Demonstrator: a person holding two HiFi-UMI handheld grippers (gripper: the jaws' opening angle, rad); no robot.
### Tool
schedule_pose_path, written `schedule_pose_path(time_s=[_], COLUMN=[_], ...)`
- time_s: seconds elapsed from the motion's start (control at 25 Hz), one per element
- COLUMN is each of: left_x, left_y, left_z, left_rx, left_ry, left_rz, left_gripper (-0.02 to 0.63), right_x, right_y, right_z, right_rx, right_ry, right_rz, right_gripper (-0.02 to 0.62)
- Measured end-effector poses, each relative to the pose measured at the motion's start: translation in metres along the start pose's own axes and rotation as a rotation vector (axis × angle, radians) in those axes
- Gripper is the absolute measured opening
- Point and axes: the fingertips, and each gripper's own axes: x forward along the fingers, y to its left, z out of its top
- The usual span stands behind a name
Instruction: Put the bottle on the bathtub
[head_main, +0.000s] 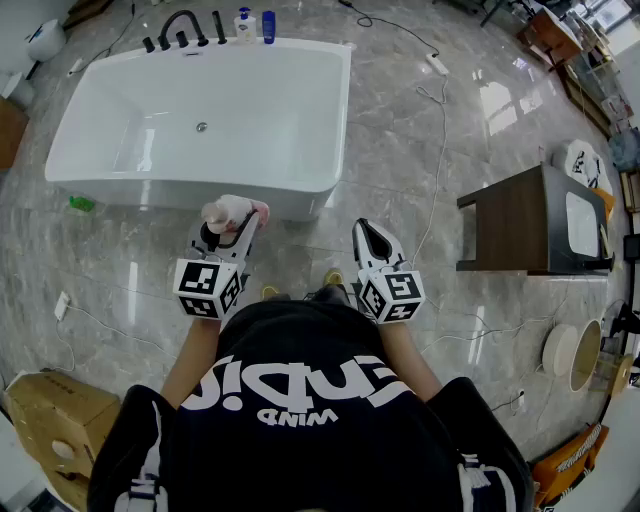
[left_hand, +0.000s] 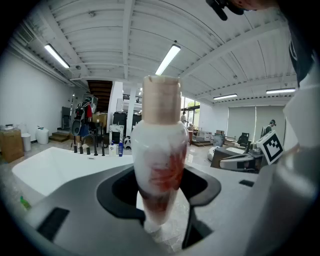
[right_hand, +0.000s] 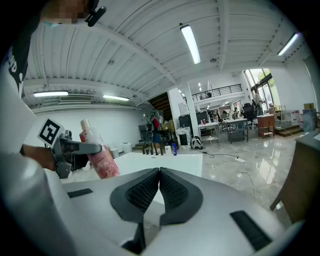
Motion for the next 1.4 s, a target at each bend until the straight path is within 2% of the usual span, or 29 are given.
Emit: schedule_pose_path(time_s=[0.36,0.68,1.04,1.4], left_x=[-0.001,0.020,0.102,0.221], left_y=[0.031,0.054,0.085,0.125], left_z=[-0.011,0.000,0.025,0.071], left_rx=[0.013,0.019,0.026,0.041], left_ry=[0.004,0.003,0.008,0.018], left_rz=[-0.036,-0.051,-0.052,-0.033], left_gripper=[0.229,0.229,0.229,0.229], right_x=[0.016,0.033,0.123,0.233], right_y=[0.031,0.016,-0.026,-0.094], right_z=[-0.005,0.011,0.021,0.069], right_rx=[-0.030,0.006,0.041,0.029], right_ry=[-0.023,-0.053,-0.023,-0.028], right_rz=[-0.012,-0.078,-0.053,0.005], right_gripper=[0.025,0.026,0.026,0.026])
